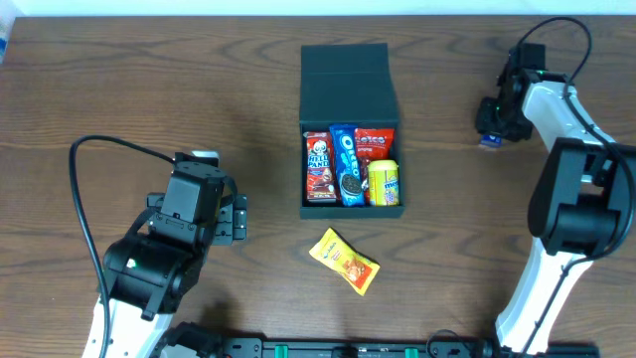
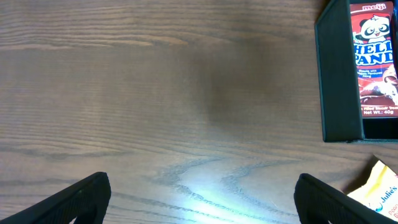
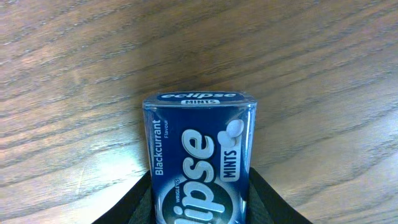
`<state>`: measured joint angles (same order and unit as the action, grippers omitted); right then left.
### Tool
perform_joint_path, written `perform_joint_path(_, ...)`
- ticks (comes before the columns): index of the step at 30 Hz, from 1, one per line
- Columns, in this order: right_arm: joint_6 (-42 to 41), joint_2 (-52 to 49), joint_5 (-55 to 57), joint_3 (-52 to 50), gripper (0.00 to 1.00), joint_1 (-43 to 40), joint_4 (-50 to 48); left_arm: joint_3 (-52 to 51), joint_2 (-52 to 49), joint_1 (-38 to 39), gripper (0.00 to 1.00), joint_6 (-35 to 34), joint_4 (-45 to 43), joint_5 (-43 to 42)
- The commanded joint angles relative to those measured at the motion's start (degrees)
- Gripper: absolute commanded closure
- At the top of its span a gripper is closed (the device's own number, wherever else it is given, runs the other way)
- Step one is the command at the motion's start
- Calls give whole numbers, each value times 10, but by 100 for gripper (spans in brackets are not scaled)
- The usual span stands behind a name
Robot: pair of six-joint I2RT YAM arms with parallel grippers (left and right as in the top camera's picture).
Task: Pack container
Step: 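Close the right gripper on the Eclipse tin and lift it, then carry the Eclipse tin over the black box's left side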
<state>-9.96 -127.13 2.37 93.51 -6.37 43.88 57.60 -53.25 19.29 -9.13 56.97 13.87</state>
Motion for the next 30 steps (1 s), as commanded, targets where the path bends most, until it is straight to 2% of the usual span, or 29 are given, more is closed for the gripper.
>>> perform_joint_path(1, -25, -11, -5, -14, 83, 17, 7, 0, 0, -2, 5, 3, 2, 0)
perform_joint_path(4, -51, -6, -5, -14, 95, 26, 12, 0, 0, -2, 5, 3, 2, 0)
perform_joint_path(6, -55, 1, -5, -14, 99, 34, 14, 0, 0, -2, 5, 3, 2, 0)
perform_joint_path(11, -55, 44, -9, -14, 99, 56, 35, 0, 0, -2, 5, 3, 2, 0)
perform_joint_path(19, -61, 190, -13, -14, 99, 96, 101, 0, 0, -2, 5, 3, 2, 0)
perform_joint_path(22, -86, 253, -14, -14, 99, 121, 148, 0, 0, -2, 5, 3, 2, 0)
perform_joint_path(26, -96, 325, -67, -14, 99, 178, 205, 0, 0, -2, 5, 3, 2, 0)
perform_joint_path(30, -124, 363, -113, -14, 99, 258, 212, 0, 0, -2, 5, 3, 2, 0)
